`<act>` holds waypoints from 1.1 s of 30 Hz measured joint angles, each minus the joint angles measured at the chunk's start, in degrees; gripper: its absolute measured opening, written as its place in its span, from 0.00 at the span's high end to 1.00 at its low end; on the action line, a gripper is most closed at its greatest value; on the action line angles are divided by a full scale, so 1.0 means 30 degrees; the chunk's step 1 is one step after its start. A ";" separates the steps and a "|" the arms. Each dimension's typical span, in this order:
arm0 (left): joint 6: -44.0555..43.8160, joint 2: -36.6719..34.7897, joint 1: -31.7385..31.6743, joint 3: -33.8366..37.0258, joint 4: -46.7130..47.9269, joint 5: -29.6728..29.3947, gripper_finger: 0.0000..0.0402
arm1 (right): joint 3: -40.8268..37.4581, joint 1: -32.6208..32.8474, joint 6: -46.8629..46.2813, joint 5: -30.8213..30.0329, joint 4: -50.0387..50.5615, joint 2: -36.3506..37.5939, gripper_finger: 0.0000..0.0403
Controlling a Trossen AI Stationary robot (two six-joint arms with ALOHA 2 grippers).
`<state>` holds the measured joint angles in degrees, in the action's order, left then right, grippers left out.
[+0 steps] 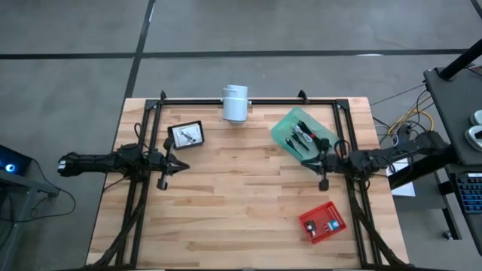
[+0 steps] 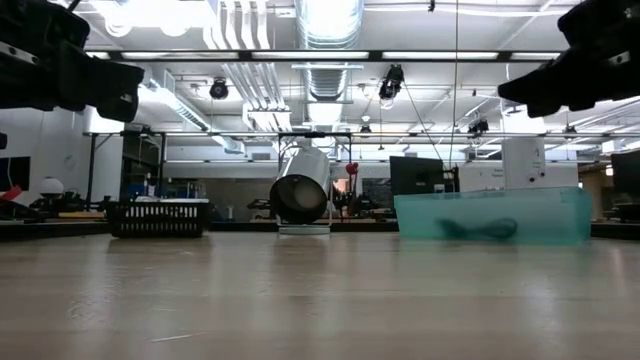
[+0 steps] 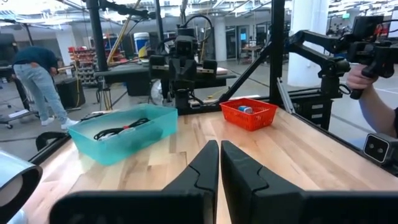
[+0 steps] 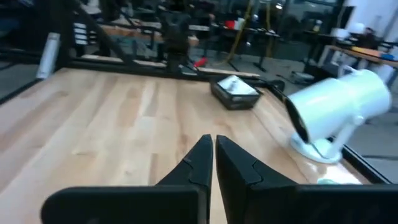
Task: Pick and place items into bin
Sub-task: Return to Home Position
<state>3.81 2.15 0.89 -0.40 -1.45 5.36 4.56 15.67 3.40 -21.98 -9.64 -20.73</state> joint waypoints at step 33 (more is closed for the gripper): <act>-0.1108 0.0108 0.0015 -0.0151 0.0418 0.0683 1.00 | -0.1342 -0.1241 0.1183 0.1480 0.0966 0.5865 0.98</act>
<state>0.49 2.48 0.93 -0.86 -0.20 7.41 0.54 11.94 6.95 -17.54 -6.74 -3.13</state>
